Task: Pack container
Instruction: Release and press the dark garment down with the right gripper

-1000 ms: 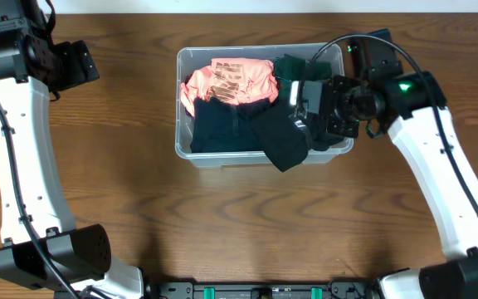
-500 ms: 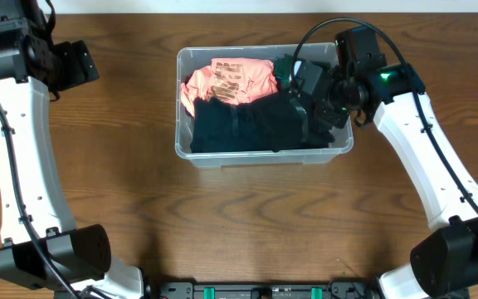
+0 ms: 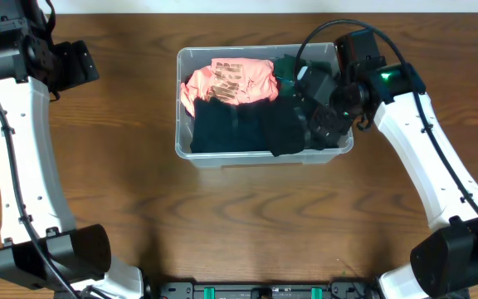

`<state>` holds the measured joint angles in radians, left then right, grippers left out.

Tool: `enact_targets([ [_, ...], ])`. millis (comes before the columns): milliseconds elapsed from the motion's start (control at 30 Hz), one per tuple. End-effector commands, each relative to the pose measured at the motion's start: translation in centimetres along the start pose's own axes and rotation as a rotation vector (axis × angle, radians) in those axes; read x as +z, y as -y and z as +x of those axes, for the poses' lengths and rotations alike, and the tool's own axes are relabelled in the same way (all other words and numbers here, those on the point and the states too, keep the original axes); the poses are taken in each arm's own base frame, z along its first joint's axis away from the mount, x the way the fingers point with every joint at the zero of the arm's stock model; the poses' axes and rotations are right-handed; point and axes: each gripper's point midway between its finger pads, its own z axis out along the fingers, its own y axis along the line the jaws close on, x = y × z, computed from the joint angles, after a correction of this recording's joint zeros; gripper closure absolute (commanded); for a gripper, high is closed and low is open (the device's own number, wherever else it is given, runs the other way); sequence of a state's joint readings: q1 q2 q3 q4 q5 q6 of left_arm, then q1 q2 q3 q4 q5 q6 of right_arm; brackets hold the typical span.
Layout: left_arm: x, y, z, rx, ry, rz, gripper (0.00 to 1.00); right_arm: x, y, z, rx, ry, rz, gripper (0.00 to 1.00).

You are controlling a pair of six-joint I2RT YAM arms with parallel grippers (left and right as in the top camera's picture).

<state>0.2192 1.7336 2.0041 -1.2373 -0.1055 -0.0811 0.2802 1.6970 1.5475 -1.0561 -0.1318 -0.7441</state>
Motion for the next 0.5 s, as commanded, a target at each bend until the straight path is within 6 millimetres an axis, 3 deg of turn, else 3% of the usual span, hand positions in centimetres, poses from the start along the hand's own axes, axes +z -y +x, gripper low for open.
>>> enact_targets([
  [0,0.6,-0.3,0.3,-0.004,-0.019,-0.016,0.02,-1.5,-2.0,-3.5,0.011,0.174,-0.111,0.01],
  [200,0.6,-0.3,0.3,-0.004,-0.019,-0.016,0.02,-3.5,-1.0,-7.8,0.219,0.368,-0.135,0.01],
  [267,0.6,-0.3,0.3,-0.004,-0.019,-0.016,0.02,-3.7,-0.6,-8.4,0.257,0.392,-0.132,0.3],
  [333,0.6,-0.3,0.3,-0.004,-0.019,-0.016,0.02,-3.6,-0.5,-8.3,0.304,0.386,-0.139,0.43],
  [467,0.6,-0.3,0.3,-0.004,-0.019,-0.016,0.02,-3.0,-1.1,-6.6,0.418,0.297,-0.152,0.85],
])
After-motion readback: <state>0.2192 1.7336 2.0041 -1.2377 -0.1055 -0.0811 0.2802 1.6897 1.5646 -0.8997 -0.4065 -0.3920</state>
